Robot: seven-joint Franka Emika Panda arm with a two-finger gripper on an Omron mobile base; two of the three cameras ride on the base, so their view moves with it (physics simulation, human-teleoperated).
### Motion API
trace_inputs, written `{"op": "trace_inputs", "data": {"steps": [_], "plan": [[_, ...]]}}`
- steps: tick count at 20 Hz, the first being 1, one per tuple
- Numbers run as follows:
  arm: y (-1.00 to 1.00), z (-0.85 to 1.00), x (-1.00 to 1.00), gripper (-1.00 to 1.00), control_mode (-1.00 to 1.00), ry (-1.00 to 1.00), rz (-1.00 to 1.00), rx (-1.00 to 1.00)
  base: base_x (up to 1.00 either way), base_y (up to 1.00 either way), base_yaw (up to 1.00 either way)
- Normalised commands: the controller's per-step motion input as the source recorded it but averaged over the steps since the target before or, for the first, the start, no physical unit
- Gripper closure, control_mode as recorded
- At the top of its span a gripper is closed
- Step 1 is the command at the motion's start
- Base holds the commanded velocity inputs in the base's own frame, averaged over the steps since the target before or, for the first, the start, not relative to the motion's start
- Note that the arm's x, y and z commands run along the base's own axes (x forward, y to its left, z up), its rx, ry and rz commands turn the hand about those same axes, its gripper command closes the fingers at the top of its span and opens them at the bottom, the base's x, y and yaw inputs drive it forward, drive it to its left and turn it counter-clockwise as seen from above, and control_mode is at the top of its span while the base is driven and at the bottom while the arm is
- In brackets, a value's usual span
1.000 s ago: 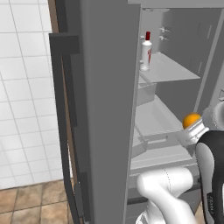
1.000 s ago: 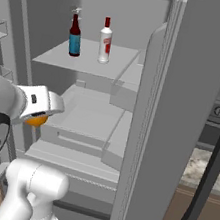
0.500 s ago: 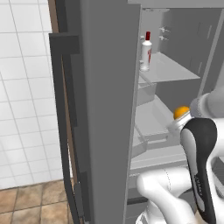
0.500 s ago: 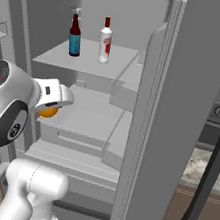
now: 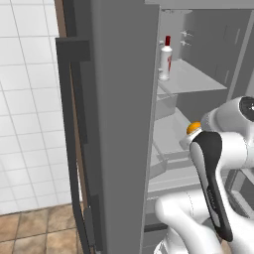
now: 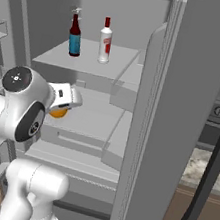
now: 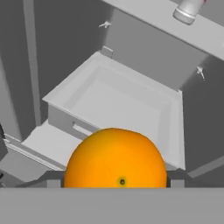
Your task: Place the liquor and beer on the top shelf of the fridge to keep them out of children's reach, and place the orange on lower shelves for easy access.
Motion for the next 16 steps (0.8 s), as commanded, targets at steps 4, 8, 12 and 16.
{"op": "trace_inputs", "data": {"steps": [4,8,12,16], "plan": [[-0.11,-0.48,0.54,1.0,-1.0,0.0,0.0,0.0,0.0,0.0,0.0],[-0.24,-0.46,0.51,1.0,-1.0,0.0,0.0,0.03,0.0,0.0,0.0],[-0.21,-0.4,0.51,1.0,-1.0,0.0,0.0,0.03,0.0,0.0,0.0],[-0.05,-0.26,0.5,1.0,-1.0,0.01,0.0,0.03,0.0,0.0,0.0]]}}
